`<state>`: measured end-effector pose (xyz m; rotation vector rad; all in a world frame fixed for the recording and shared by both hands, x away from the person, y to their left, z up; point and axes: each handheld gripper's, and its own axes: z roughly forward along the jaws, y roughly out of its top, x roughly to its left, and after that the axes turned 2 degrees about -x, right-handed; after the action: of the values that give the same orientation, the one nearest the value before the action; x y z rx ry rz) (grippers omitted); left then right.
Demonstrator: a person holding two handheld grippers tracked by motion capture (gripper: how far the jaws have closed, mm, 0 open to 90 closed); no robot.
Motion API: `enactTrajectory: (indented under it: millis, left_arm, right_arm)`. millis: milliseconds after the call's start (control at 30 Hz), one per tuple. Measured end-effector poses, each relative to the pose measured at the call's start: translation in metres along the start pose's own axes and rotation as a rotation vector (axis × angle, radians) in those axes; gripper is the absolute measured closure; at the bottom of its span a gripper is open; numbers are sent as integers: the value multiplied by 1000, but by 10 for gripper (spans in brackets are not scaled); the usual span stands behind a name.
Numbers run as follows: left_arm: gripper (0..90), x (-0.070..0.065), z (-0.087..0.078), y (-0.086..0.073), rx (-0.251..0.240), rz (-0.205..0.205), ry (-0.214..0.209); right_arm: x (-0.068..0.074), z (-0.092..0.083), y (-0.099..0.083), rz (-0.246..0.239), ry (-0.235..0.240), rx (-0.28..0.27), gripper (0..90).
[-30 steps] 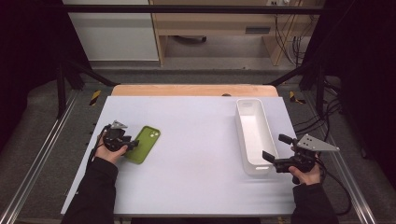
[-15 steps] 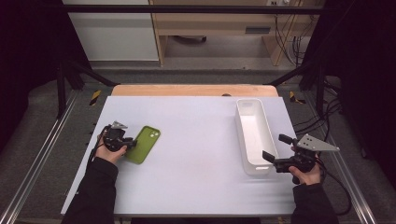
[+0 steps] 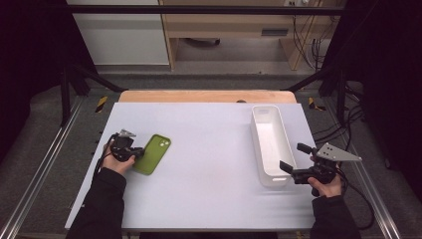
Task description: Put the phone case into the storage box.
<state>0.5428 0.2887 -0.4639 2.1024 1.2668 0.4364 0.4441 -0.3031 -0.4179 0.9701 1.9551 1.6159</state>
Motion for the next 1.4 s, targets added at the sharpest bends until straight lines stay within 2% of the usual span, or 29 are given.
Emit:
enactTrajectory:
  millis: [167,267,767,1167,1400]
  left_arm:
    - [826,-1,0,0,-4,16,14]
    - [853,-1,-1,0,-1,16,18]
    - [873,0,-2,-1,-5,8,12]
    - [879,-1,-7,1,-39,-1,-2]
    - [880,-5,-16,6,-74,5,-8]
  right_arm:
    - [0,0,0,0,2,-2,5]
    - [0,0,0,0,-1,-4,5]
    - [0,0,0,2,3,-3,5]
    - [0,0,0,0,0,-4,5]
    - [0,0,0,-1,-1,-5,5]
